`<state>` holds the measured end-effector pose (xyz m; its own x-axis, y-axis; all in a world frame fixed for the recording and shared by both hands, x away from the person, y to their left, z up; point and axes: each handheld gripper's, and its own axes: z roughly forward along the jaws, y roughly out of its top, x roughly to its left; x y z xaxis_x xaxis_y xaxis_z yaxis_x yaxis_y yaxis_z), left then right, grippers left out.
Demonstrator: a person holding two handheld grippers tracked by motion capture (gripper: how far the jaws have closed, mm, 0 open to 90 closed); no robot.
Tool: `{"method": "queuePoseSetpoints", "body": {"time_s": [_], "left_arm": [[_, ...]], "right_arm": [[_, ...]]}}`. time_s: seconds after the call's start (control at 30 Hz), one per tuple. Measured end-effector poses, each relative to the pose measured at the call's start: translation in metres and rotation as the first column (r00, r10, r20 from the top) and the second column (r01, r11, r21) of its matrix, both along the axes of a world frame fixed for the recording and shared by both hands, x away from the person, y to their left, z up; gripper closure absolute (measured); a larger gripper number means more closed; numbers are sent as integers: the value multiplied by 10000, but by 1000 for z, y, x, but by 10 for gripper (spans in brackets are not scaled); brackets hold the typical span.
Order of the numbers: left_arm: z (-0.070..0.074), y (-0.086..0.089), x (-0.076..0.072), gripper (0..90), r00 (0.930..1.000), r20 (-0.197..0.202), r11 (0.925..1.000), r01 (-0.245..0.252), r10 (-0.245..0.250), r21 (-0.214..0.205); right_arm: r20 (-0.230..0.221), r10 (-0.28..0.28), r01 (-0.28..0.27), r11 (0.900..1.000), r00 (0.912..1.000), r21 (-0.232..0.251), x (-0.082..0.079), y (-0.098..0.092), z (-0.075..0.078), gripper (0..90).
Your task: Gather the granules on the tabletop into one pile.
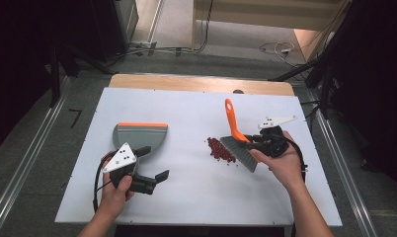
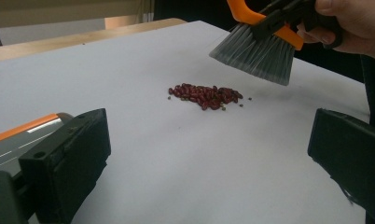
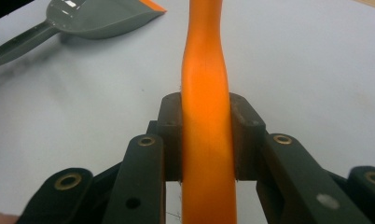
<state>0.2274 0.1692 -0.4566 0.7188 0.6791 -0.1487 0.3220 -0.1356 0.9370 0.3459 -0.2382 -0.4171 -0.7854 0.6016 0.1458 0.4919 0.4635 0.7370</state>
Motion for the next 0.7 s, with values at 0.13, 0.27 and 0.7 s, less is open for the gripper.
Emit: {"method": "queuePoseSetpoints", "body": {"time_s": [0.13,0.27,0.7], "left_arm": [[0,0,0,0,10000,18,10000,-12,12,10],[1,0,-1,0,10000,49,10000,-15,15,-7],[1,3,-3,0,9999,102,10000,-75,75,-25]], "right_arm": [[-73,-344,346,9990,9994,266,-5,-14,-5,686],[-162,-607,614,9969,9980,487,-12,-28,-10,686],[-458,-1708,1750,9781,9842,1126,-32,-71,-19,686]]}}
